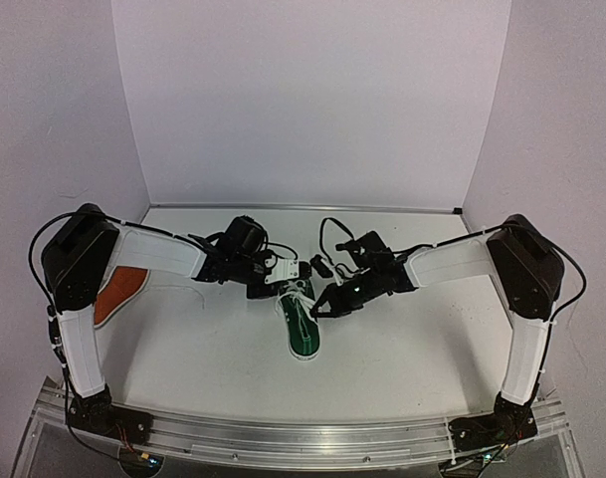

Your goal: Tie the shoes

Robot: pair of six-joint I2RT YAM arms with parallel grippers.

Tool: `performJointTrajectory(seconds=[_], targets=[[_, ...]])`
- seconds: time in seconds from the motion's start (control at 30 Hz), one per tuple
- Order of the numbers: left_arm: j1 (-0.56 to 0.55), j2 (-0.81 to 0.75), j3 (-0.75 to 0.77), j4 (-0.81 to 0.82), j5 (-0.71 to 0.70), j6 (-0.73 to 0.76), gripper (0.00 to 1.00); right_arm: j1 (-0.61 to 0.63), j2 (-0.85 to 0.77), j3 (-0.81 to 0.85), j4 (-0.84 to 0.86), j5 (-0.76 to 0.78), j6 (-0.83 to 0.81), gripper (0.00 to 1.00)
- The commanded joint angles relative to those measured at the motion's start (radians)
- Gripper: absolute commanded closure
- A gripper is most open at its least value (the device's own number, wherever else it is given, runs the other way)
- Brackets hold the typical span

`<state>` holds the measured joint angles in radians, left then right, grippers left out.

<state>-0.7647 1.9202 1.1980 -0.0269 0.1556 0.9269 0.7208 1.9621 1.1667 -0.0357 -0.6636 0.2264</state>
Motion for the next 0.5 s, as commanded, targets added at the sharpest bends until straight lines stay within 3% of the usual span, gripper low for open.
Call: performJointTrajectory(seconds=[0.0,0.47], targets=[[0.008,-0.007,0.031,-0.001,-0.045,-0.046,1.00,0.004,-0.029,-0.015,-0.011,0.004,0.007,1.00],[0.036,-0.008,0.017,0.014,-0.110,-0.065,1.00,0.004,-0.075,-0.091,-0.024,0.025,0.030,1.00]])
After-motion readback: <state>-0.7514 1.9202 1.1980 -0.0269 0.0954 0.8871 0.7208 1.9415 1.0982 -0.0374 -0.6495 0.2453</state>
